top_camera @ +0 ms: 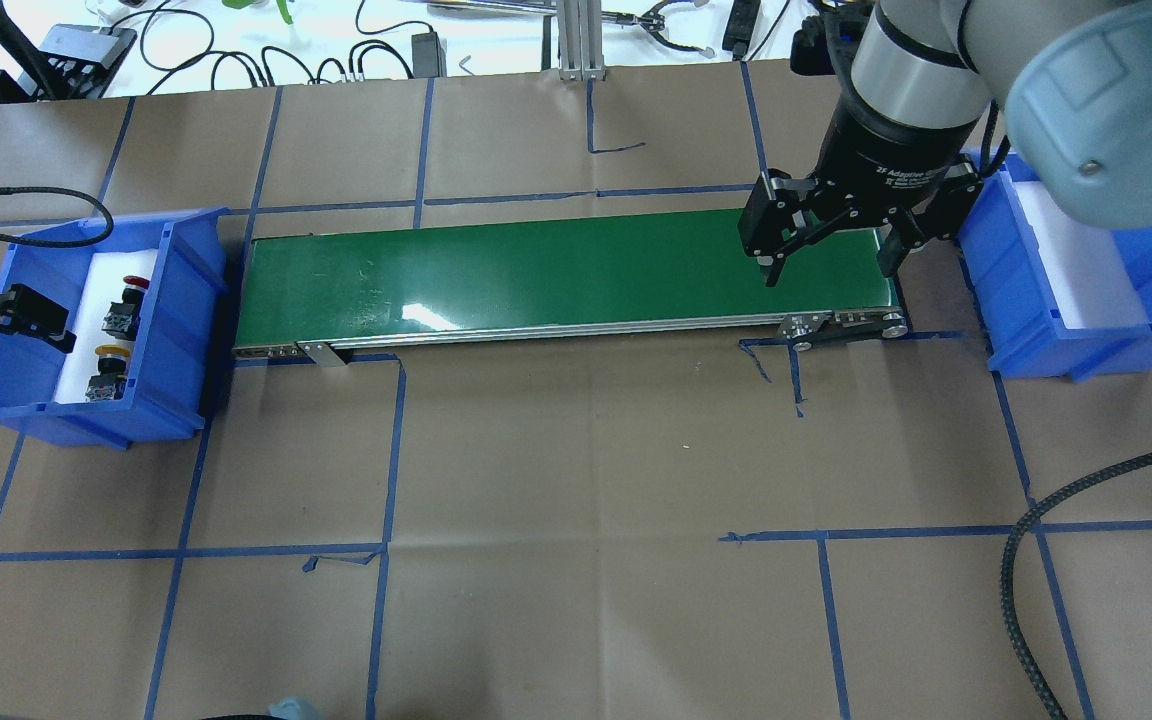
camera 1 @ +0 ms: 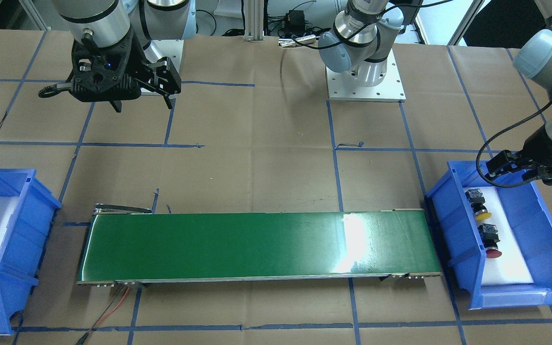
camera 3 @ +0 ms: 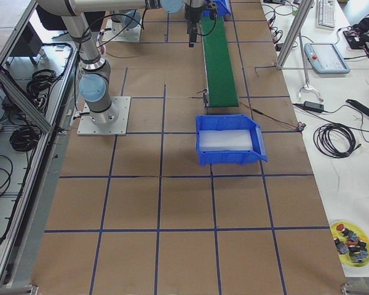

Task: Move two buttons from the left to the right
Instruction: 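Move the left gripper over the bin and lower toward the yellow button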

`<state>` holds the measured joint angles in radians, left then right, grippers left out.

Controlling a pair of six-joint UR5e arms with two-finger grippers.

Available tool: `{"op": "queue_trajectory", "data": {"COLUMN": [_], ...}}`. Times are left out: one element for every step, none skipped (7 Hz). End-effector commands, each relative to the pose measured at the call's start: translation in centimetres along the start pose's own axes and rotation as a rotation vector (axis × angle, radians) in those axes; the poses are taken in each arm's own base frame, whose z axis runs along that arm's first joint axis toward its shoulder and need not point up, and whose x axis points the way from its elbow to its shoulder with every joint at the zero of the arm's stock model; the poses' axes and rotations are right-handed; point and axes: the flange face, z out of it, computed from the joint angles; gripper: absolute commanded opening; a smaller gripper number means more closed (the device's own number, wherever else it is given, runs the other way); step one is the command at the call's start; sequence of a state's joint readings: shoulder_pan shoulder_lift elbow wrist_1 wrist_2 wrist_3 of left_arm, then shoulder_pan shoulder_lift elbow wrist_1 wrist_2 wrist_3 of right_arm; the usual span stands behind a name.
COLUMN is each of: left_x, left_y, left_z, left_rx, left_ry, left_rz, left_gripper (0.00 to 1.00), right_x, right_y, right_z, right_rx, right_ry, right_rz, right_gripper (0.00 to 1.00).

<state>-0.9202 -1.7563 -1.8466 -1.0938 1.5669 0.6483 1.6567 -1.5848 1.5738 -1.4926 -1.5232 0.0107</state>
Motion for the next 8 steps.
{"op": "queue_trajectory", "data": {"left_x": [-0.3, -0.4, 0.0, 0.8, 1.3, 1.4, 1.5, 1.7], "left_y": [-0.7, -1.2, -1.7, -2.3, -2.5, -2.3, -1.9, -1.5], "left_z": [4.0, 5.1, 5.9, 6.4, 6.6, 7.0, 7.8, 9.6], "left_rx": [-0.011, -0.005, -0.005, -0.002, -0.004, -0.012, -0.001, 0.006], "left_ry": [0.009, 0.005, 0.005, 0.001, 0.003, 0.008, 0.0, -0.004], "left_rz": [0.004, 0.008, 0.019, 0.037, 0.045, 0.045, 0.044, 0.042], "left_gripper": [1.0, 0.99, 0.99, 1.0, 0.99, 0.99, 0.99, 0.99], "right_x": [0.0, 0.0, 0.0, 0.0, 0.1, 0.0, 0.0, 0.0], "right_y": [0.0, 0.0, 0.0, 0.0, 0.0, 0.0, 0.0, 0.0], "right_z": [0.0, 0.0, 0.0, 0.0, 0.0, 0.0, 0.0, 0.0], "right_rx": [0.0, 0.0, 0.0, 0.0, 0.0, 0.0, 0.0, 0.0], "right_ry": [0.0, 0.0, 0.0, 0.0, 0.0, 0.0, 0.0, 0.0], "right_rz": [0.0, 0.0, 0.0, 0.0, 0.002, 0.0, 0.0, 0.0], "right_gripper": [1.0, 1.0, 1.0, 1.0, 1.0, 1.0, 1.0, 1.0]}}
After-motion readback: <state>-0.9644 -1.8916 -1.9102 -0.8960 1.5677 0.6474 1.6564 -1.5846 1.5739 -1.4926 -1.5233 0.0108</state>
